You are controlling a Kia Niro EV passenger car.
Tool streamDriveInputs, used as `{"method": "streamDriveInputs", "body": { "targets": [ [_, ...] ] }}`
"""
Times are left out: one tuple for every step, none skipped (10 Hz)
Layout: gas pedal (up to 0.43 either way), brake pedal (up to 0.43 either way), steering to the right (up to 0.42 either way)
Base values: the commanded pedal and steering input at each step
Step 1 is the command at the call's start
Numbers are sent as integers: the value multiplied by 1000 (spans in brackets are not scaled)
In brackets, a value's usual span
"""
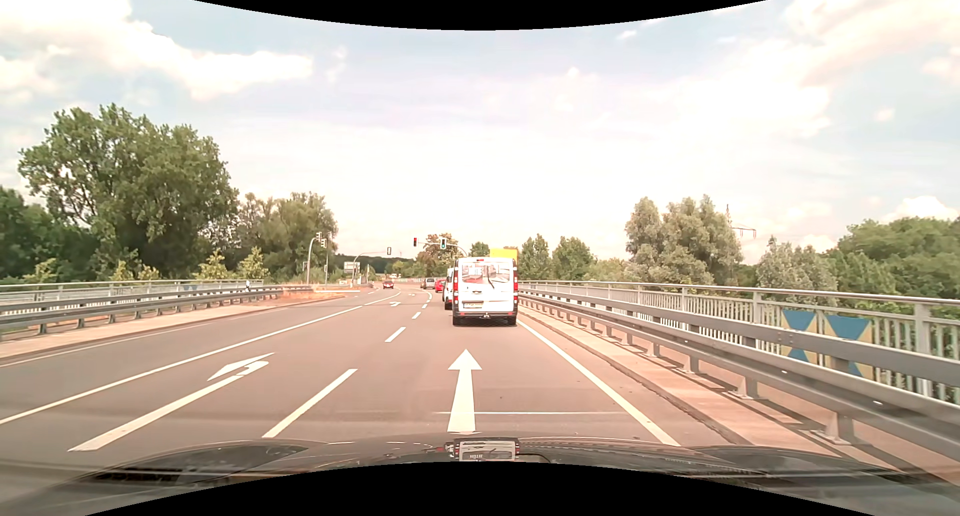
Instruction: Follow the waypoints while adhering to traffic rules and regulations
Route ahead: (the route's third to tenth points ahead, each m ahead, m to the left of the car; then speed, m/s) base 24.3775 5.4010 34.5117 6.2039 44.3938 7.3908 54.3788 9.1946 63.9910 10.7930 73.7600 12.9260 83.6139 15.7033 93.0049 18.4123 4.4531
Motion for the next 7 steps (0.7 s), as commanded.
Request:
{"method": "streamDriveInputs", "body": {
  "targets": [
    [47, 0, -19],
    [47, 0, -20],
    [28, 0, -19],
    [0, 0, -19],
    [0, 0, -18],
    [0, 0, -17],
    [0, 0, -15]
  ]
}}
